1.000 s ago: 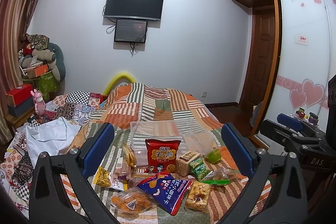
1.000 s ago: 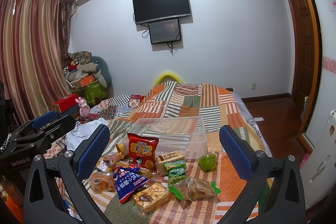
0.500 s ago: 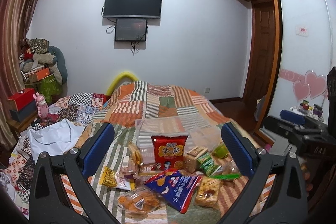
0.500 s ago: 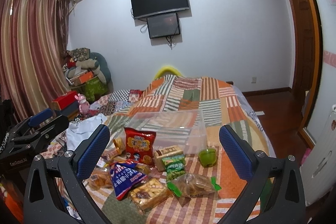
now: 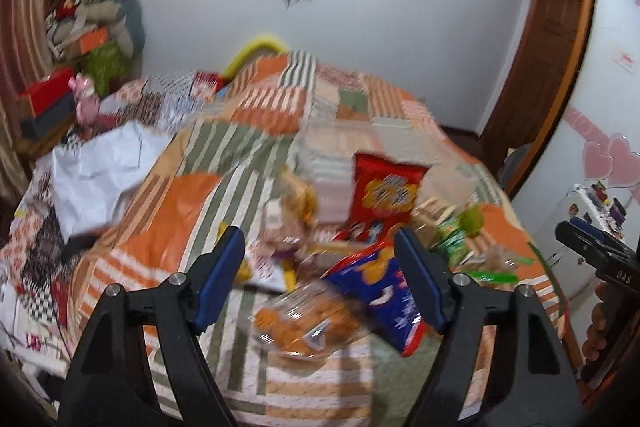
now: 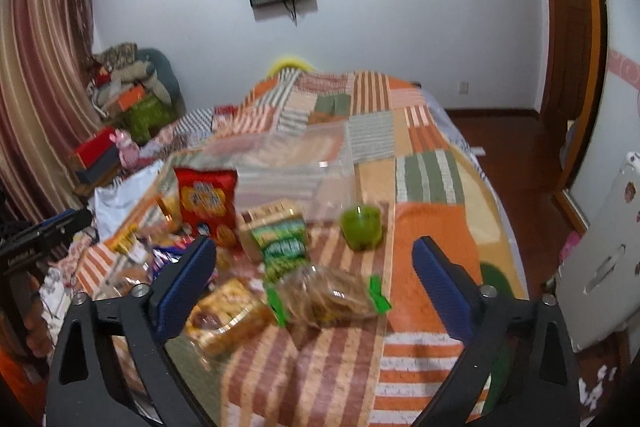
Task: Organize snacks
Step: 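Grasp the clear cookie zip bag with the right tool while the left tool grasps the orange snack pack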
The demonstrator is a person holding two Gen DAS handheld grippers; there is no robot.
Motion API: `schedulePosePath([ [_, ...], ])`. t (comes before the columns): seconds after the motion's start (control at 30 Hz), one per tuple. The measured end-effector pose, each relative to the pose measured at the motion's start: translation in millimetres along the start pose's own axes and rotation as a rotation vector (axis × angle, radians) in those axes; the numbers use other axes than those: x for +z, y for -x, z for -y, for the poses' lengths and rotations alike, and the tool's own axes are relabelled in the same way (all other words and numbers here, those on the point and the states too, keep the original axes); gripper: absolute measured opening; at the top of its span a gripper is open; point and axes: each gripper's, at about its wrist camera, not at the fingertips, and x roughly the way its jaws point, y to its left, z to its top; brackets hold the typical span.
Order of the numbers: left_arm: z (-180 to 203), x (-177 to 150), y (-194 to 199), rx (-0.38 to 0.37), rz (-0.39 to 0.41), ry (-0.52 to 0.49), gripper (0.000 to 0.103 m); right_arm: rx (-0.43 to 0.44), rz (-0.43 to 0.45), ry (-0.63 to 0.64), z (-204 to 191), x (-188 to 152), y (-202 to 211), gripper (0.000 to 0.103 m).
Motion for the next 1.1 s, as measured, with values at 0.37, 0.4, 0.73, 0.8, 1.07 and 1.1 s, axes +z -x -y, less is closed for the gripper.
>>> schedulePosePath([
  [0.37,-17,-30,-43,0.024,-0.178,0.003,0.077,0.020,-0.156,-0.001,4,-20,-36,0.085],
  [0.4,-16,-32,-45,0.022,-0.191,0.003,0.077,0.020,-0.168,-0.004,5,-22,-39,0.085],
  [0.73,-12,-47,-69,-0.028,-0.279,0.008,0.083,0.011,-0.233,-0.031,18,-26,-53,0.086],
  [0.8,-11,-48,-73,-0.033,-0.285,0.003,0.089,0.006,-0.248,-0.043,20,-27,-57,0.086],
  [1.07,-4,-51,-86,-0.040,-0.302,-0.030,0.102,0.017,-0.270,-0.048,18,-27,-68,0.091],
  [1.1,-4,-52,-87,-0.041,-0.301,-0.029,0.102,0.016,-0.268,-0.044,16,-27,-69,0.092],
])
